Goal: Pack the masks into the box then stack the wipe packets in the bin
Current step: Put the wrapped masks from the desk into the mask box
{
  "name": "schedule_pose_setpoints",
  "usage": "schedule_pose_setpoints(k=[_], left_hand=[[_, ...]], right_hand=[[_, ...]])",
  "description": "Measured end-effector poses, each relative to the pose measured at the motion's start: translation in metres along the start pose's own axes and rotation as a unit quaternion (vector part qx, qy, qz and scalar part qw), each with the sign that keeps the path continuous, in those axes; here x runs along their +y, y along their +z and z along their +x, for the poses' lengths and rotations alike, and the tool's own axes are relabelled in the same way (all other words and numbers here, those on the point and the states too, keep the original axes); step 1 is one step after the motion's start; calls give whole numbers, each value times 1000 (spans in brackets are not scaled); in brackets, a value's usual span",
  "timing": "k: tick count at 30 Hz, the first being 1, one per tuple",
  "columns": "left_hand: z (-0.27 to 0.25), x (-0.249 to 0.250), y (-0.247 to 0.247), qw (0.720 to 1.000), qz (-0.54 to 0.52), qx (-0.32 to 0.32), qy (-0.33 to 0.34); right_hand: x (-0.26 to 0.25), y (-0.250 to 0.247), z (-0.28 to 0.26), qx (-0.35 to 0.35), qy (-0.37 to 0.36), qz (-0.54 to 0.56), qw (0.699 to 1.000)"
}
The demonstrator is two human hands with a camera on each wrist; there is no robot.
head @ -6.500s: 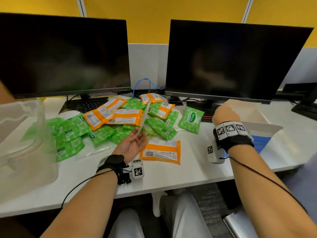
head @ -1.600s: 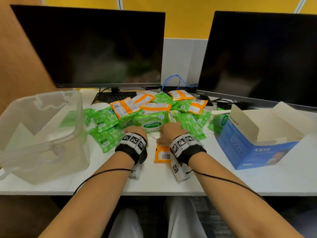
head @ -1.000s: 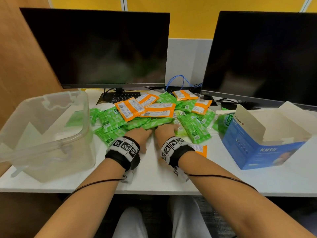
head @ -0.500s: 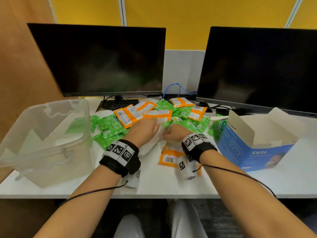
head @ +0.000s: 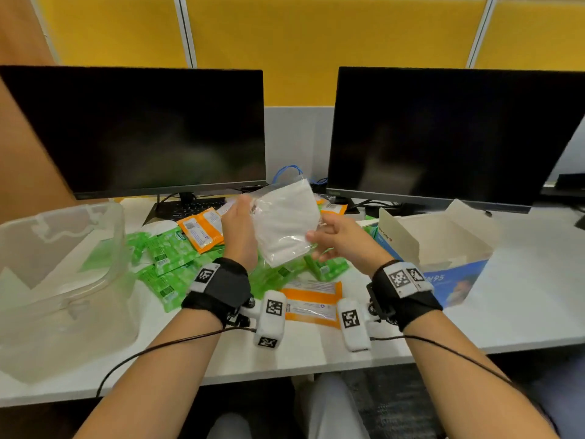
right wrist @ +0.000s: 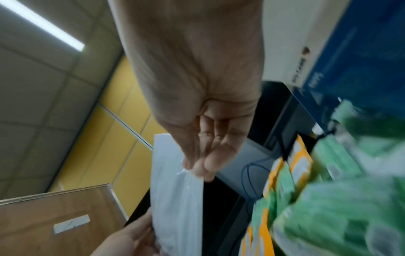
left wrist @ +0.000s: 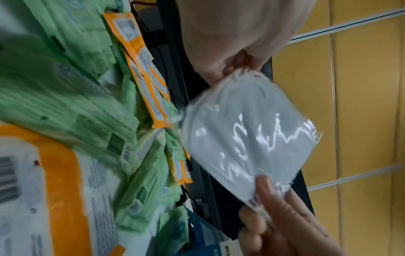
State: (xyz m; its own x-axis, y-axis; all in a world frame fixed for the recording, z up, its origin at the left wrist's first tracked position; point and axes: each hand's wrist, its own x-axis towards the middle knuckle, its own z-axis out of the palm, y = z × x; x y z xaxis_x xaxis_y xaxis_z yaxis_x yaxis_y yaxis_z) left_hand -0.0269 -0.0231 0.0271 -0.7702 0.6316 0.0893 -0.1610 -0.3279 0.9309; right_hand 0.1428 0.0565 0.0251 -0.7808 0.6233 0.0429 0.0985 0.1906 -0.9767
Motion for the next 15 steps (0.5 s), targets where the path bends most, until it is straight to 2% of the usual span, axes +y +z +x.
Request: schedule_pose_setpoints(k=[2,4,5,7,9,11,13,15], left_hand=[[0,0,7,999,-34,-11,-22],[0,-1,16,995,-81,-18,-56],[1,-2,22,989,-121,-21,-77],[0,-1,41,979,-175,-37,-96],[-8,5,65,978,-184,-59,-83],[-24,12,84,977,-179,-97,-69],[-36,10,96,979,-113,-166,-43],[-42,1,103,971,18,-240,5]], right_hand=[[-9,-8,-5,73,-40,-46,995],[-17,-20,-11,175,-82,-30,981],[-22,-24,-14,203,-94,-8,975],[-32,-29,-22,182,-92,8,979],[-37,-34,-28,144,-85,0,986],[-42,-49,-34,199,-107,10,974],[-51,-74,-47,335,-138,-36,931],[-62,-99,-64,448,-161,-163,864]])
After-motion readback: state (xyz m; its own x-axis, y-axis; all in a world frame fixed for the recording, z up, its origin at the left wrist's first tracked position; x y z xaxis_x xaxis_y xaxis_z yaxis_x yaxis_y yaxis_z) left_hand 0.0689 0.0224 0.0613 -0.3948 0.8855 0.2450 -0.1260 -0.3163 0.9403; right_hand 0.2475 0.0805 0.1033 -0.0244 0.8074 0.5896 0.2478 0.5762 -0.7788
